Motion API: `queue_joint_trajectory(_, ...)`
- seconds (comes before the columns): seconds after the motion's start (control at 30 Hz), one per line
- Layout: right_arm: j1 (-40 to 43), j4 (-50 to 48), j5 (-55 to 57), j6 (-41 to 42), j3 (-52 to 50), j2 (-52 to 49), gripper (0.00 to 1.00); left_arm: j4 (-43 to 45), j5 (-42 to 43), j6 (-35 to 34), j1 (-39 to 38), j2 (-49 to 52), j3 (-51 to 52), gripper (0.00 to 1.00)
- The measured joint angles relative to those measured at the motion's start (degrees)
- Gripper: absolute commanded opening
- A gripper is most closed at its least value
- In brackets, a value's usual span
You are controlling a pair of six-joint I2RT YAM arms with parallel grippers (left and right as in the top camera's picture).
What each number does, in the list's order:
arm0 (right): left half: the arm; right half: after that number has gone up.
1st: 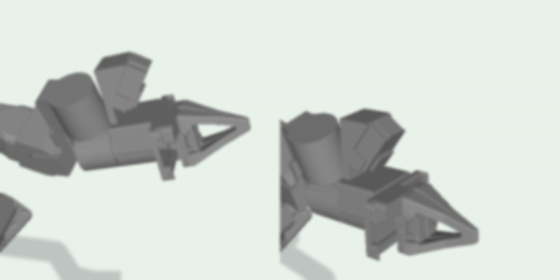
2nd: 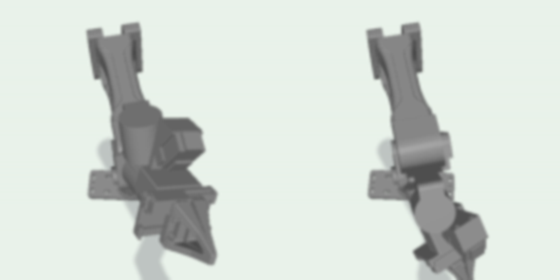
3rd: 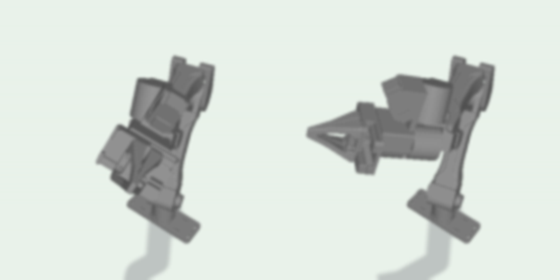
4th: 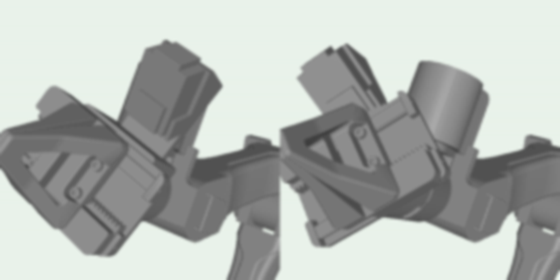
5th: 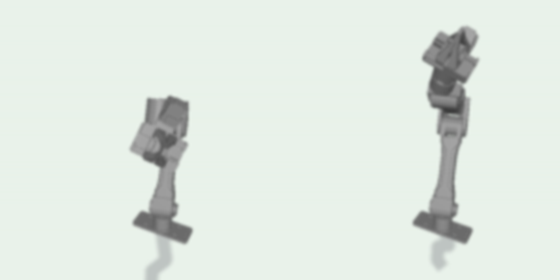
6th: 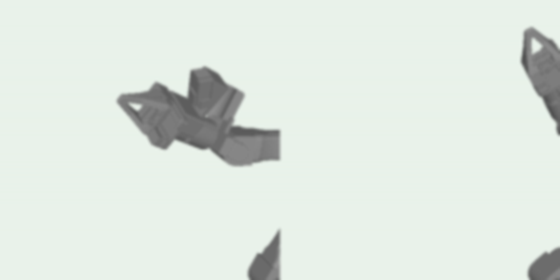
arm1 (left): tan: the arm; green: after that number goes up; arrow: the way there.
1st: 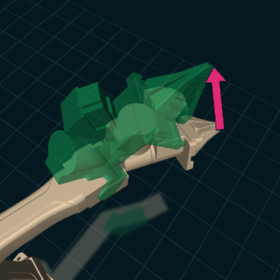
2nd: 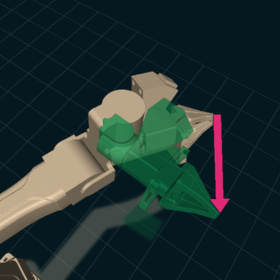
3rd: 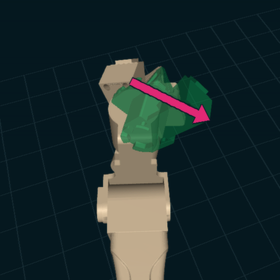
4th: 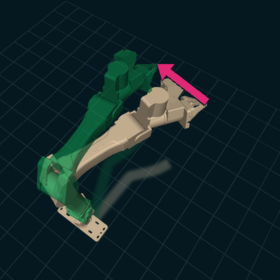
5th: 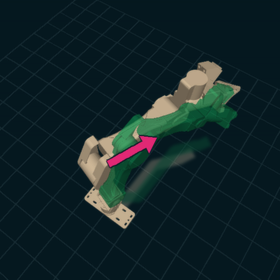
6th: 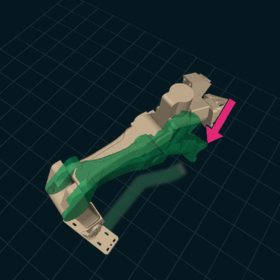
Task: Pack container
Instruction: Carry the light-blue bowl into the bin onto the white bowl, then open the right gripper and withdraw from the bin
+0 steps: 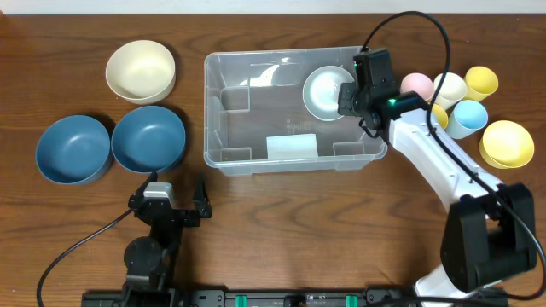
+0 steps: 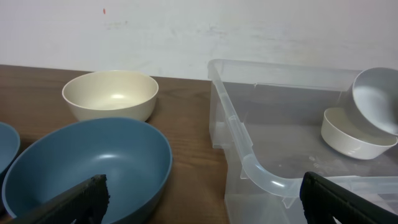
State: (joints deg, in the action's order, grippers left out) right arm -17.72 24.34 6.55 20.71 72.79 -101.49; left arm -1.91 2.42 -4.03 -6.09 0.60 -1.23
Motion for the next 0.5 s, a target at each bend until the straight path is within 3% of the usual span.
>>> queue_joint_trajectory(0.03, 0.0, -0.2, 0.0, 0.0, 0.0, -0.3, 0.08, 0.0, 0.0, 0.0, 0.0, 0.0, 0.0, 0.98)
queue_joint_trajectory(0.07, 0.0, -0.4, 0.0, -0.2, 0.0, -0.7, 0.2, 0.0, 0.0, 0.0, 0.0, 0.0, 0.0, 0.98)
queue_joint_trajectory(0.1, 0.0, -0.7, 0.0, -0.1, 0.0, -1.0, 0.4, 0.0, 0.0, 0.0, 0.0, 0.0, 0.0, 0.98)
queue_joint_trajectory(0.13, 0.0, -0.9, 0.2, 0.1, 0.0, -1.2, 0.54, 0.0, 0.0, 0.0, 0.0, 0.0, 0.0, 0.98)
queue_joint_trajectory(0.17, 0.0, -1.1, 0.2, 0.0, 0.0, -1.4, 0.6, 0.0, 0.0, 0.0, 0.0, 0.0, 0.0, 0.98)
queue_joint_trajectory(0.5, 0.0, 0.5, 0.0, -0.5, 1.4, -2.1, 0.61, 0.0, 0.0, 0.0, 0.0, 0.0, 0.0, 0.98)
